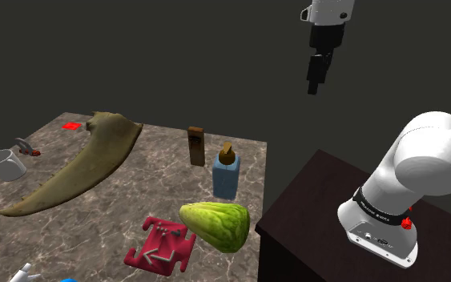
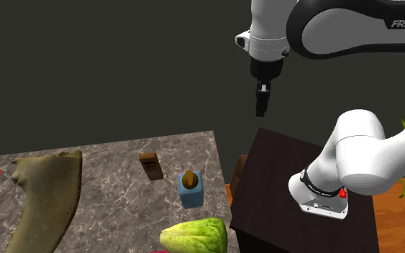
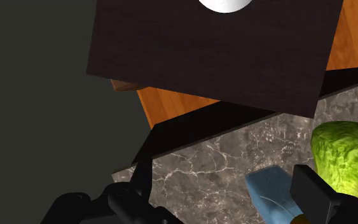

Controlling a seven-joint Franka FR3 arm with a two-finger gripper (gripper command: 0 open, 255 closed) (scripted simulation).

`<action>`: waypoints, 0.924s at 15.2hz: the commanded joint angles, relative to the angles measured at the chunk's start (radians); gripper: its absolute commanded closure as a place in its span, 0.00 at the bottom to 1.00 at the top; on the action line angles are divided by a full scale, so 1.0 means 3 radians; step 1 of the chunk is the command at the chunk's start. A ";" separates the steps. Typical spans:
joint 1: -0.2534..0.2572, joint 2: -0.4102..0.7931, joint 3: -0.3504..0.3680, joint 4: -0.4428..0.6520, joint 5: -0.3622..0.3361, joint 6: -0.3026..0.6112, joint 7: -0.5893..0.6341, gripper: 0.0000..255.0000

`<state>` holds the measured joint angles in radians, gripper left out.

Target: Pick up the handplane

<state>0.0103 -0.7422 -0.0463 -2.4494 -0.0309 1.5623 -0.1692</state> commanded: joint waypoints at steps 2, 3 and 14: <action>0.0020 0.0070 0.0023 -0.0027 0.0025 0.0124 0.0023 0.00; 0.0040 0.0144 0.0047 -0.0050 0.0049 0.0249 0.0045 0.00; 0.0234 0.1192 0.0304 0.0017 0.0230 0.1540 0.0263 0.00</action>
<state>0.0772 -0.4281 0.0397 -2.4612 0.0363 1.9871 -0.0941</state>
